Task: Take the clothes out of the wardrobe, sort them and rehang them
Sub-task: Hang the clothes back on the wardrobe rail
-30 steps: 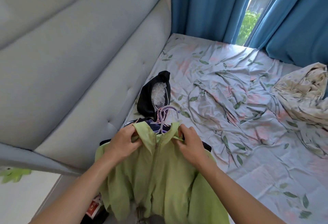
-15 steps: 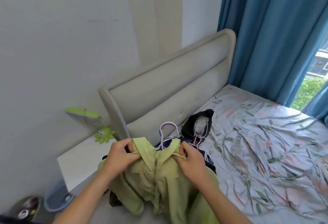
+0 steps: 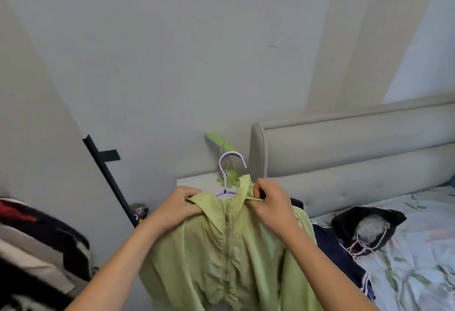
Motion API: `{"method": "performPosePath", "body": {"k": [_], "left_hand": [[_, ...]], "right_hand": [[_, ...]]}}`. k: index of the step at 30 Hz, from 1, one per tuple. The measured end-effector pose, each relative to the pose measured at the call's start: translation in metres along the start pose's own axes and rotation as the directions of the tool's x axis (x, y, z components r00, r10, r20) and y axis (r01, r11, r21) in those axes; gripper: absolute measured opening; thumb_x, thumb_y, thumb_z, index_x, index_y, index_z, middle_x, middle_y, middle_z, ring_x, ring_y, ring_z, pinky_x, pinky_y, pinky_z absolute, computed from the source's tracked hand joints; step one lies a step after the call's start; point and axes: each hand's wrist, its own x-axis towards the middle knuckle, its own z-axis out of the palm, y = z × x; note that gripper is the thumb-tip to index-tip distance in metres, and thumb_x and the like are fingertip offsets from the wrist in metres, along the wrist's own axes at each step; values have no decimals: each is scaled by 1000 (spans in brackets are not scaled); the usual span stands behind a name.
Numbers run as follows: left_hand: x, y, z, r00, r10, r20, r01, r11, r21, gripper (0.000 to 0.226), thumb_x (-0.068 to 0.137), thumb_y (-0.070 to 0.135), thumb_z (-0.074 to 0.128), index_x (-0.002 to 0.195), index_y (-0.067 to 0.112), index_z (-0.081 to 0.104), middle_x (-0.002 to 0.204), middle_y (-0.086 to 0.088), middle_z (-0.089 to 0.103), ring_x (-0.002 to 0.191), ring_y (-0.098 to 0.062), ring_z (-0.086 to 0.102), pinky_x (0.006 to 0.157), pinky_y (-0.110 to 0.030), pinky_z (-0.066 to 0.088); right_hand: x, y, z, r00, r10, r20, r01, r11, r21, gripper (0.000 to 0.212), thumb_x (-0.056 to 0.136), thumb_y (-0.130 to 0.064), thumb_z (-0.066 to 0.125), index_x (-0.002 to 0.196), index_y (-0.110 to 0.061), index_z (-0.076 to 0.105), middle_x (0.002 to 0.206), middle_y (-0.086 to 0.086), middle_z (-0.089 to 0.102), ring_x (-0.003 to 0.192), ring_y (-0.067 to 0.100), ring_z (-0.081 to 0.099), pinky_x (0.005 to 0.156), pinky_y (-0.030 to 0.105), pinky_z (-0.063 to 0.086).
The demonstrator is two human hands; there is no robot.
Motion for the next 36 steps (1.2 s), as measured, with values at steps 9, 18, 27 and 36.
{"method": "performPosePath", "body": {"k": [9, 18, 27, 36], "left_hand": [[-114, -20, 0, 891, -344, -295, 276, 928, -250, 31, 75, 25, 70, 101, 9, 77, 90, -13, 76, 82, -16, 68, 78, -34, 53], [-184, -32, 18, 676, -494, -547, 325, 866, -381, 22, 74, 16, 66, 92, 14, 78, 80, -5, 75, 73, -15, 67, 71, -31, 52], [-201, -72, 5, 537, -533, -653, 272, 843, -465, 34, 64, 20, 62, 90, -2, 67, 72, -2, 61, 69, -15, 56, 63, -31, 41], [-202, -117, -38, 494, -588, -641, 147, 783, -605, 31, 77, 27, 70, 104, 12, 73, 93, -8, 78, 84, -14, 70, 71, -26, 54]], "right_hand": [[-17, -57, 67, 968, -233, 97, 243, 962, -120, 19, 83, -27, 73, 99, -23, 63, 101, -8, 52, 96, 22, 48, 81, 44, 43], [-69, -133, 104, 910, -105, 401, -78, 908, 413, 14, 89, -36, 67, 94, -30, 56, 86, -11, 64, 80, 8, 63, 75, 36, 55], [-62, -174, 187, 728, -55, 684, -298, 872, 387, 29, 88, -40, 80, 76, -15, 70, 74, -4, 75, 74, 7, 71, 77, 33, 60], [-42, -214, 280, 599, -27, 800, -379, 871, 313, 38, 98, -24, 69, 68, -14, 47, 60, -6, 45, 59, 11, 42, 60, 26, 39]]}}
